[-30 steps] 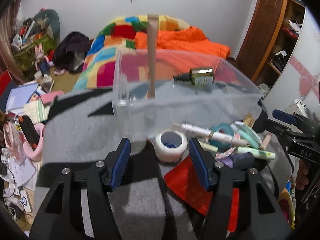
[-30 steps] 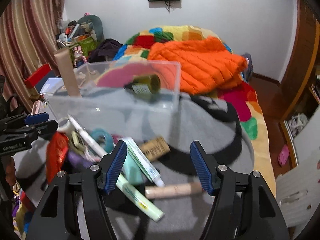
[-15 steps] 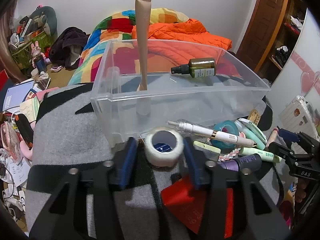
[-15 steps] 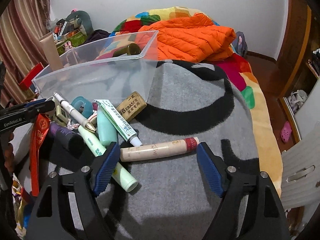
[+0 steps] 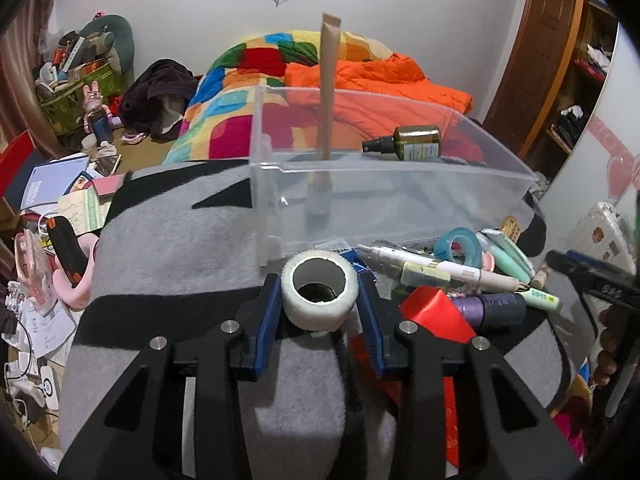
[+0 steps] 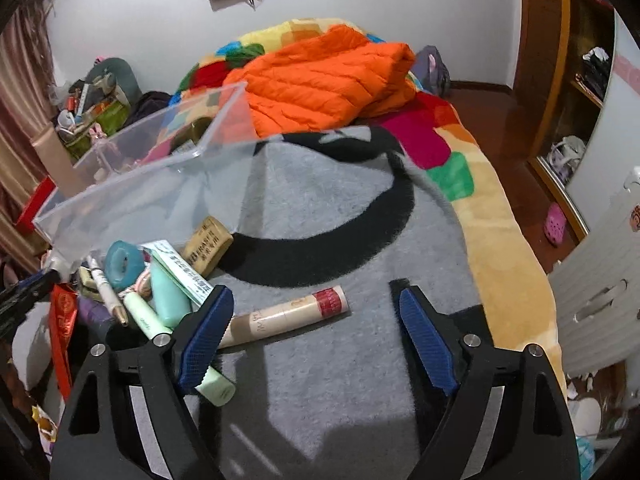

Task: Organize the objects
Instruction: 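Grasp the white tape roll with the left tool while the right tool grasps the red-capped cream tube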

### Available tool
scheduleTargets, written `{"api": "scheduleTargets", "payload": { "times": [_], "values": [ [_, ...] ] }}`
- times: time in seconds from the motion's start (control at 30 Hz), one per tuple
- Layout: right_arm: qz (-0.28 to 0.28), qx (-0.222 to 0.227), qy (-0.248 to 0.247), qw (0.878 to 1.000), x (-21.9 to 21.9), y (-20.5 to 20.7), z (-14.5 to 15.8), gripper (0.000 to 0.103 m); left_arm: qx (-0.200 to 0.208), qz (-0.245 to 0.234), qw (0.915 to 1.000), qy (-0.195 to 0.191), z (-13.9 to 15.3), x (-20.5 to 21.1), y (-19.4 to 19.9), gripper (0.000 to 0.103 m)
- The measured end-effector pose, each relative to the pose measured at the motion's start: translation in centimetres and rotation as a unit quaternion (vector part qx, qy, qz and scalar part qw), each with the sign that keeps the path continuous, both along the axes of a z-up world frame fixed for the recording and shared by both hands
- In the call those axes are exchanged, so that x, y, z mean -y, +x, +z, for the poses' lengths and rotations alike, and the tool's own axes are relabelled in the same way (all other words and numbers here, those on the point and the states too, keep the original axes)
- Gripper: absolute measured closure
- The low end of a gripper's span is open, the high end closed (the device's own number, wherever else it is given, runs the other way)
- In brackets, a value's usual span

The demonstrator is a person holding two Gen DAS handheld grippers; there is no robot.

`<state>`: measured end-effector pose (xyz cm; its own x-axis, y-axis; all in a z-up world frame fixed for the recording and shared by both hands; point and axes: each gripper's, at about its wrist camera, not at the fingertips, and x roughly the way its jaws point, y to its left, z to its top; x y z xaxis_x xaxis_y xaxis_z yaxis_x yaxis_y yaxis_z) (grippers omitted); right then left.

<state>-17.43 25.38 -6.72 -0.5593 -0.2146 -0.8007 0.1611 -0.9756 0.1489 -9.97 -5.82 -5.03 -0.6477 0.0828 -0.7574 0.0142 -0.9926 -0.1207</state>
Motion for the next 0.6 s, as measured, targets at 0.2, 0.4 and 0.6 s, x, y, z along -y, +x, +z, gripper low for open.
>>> {"api": "scheduleTargets", "payload": {
  "times": [0.2,0.4,0.6],
  "values": [
    [0.017,0.003,0.012,1.000,1.5,0.5,-0.6,0.057,-0.023,0.004,0.9997,0.000,1.3,0.0,1.2,0.065],
    [0.032,-0.006,0.036,0.999,1.8,1.3,-0.7,0.089,-0.035,0.003,0.9994,0.000,2.1,-0.2,1.8,0.065],
    [0.034,-0.018,0.036,0.999,1.3,2.0,-0.2,0.089,-0.052,0.007,0.9986,0.005,3.6,0.1,1.5,0.065]
  ]
}}
